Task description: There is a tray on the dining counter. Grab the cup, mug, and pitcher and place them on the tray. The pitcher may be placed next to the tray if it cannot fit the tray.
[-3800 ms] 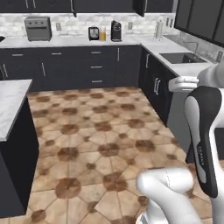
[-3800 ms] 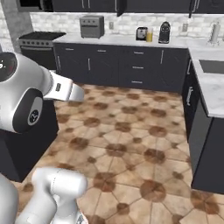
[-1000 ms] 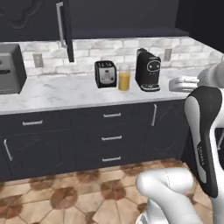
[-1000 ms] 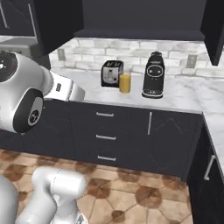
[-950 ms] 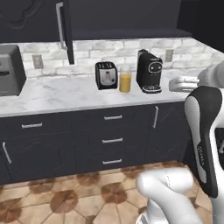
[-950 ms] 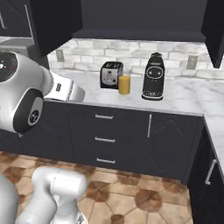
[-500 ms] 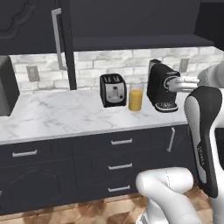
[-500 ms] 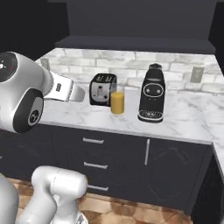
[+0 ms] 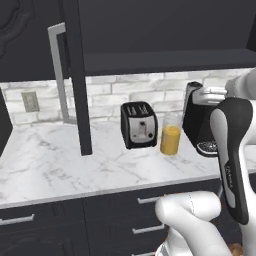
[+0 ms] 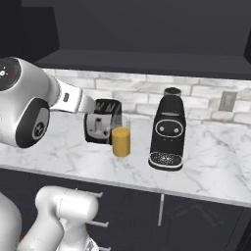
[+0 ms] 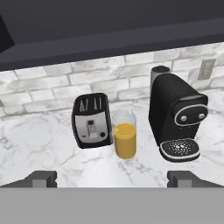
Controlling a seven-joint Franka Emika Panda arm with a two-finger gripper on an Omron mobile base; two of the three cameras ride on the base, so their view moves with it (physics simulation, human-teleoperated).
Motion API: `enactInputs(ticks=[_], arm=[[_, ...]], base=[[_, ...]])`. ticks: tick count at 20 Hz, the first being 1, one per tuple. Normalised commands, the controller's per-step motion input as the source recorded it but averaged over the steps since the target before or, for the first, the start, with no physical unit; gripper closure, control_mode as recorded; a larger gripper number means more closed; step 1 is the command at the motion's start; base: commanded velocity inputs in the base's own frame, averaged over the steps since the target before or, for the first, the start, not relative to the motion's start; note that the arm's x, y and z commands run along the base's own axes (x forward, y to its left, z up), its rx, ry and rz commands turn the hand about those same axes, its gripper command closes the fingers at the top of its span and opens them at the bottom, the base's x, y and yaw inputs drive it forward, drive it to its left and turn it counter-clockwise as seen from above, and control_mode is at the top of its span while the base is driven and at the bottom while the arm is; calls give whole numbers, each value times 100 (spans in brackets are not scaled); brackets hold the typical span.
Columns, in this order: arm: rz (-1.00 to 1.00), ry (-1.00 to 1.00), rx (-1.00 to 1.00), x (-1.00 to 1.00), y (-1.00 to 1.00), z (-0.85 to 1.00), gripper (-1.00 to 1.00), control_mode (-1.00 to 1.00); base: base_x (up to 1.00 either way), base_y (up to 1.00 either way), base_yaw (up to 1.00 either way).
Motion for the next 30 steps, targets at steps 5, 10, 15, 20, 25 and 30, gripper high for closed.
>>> enactInputs(ticks=[5, 10, 15, 20, 25, 30], arm=[[0, 0, 0, 0, 0, 0, -100, 100], [0, 0, 0, 0, 0, 0, -100, 100], [0, 3, 0, 7, 0, 0, -100, -100], [0, 27, 0, 39, 0, -14, -100, -100], [0, 31, 0, 37, 0, -23, -100, -100], [-1, 20, 2, 19, 0, -31, -100, -100]], base=[[25, -7, 0], [24, 0, 0], [32, 0, 0], [0, 0, 0], [0, 0, 0], [0, 0, 0]])
